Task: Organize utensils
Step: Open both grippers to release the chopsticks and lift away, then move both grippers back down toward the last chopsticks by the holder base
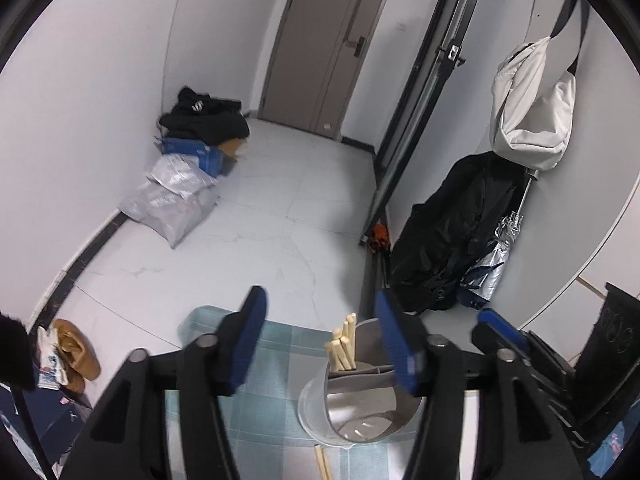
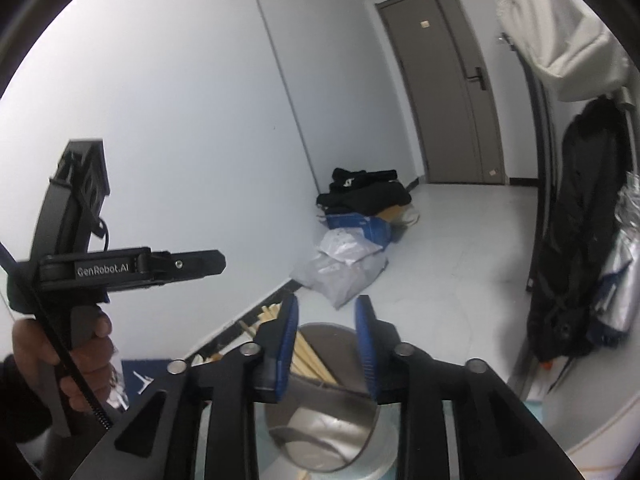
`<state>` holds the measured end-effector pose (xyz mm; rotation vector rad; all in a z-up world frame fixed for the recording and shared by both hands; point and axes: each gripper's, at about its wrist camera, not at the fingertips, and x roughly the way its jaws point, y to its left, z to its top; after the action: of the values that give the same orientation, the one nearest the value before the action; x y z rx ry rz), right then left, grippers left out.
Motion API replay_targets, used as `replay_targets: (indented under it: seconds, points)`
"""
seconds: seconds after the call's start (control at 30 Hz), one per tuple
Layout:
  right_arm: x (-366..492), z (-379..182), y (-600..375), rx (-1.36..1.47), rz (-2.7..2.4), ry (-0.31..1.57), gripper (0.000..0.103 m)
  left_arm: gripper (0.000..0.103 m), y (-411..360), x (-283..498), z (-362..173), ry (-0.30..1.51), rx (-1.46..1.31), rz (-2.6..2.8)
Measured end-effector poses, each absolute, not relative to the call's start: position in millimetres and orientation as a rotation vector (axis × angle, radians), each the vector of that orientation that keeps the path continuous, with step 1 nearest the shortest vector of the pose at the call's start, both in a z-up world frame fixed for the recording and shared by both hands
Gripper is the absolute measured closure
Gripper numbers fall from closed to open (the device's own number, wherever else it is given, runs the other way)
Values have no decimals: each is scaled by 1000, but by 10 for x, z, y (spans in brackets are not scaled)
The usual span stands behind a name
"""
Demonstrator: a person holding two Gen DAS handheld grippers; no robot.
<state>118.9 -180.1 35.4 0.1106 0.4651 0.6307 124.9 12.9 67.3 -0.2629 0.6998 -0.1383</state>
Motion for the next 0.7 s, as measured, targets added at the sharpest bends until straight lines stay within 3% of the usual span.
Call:
replay_targets:
  seconds: [0.1, 0.2, 0.27, 0.4, 0.57, 0.7]
  points:
    - [1042, 432, -1833, 122, 620, 457, 67, 34, 85, 1070, 754, 653, -231, -114]
    - [856, 486, -1845, 126, 608, 441, 53, 33, 74, 960, 780, 638, -219, -107]
    - [730, 515, -1845, 127, 604, 429, 53, 32, 43, 864, 800, 626, -203, -103]
    - [492, 539, -1846, 121, 588, 420, 49, 20, 21, 701, 814, 593, -196, -82]
    - [264, 526, -1848, 125, 560, 410, 44, 19, -25, 532, 785, 566, -174, -77]
    - [119, 479, -1861, 127, 536, 411, 38, 12, -43, 427, 739, 551, -163, -60]
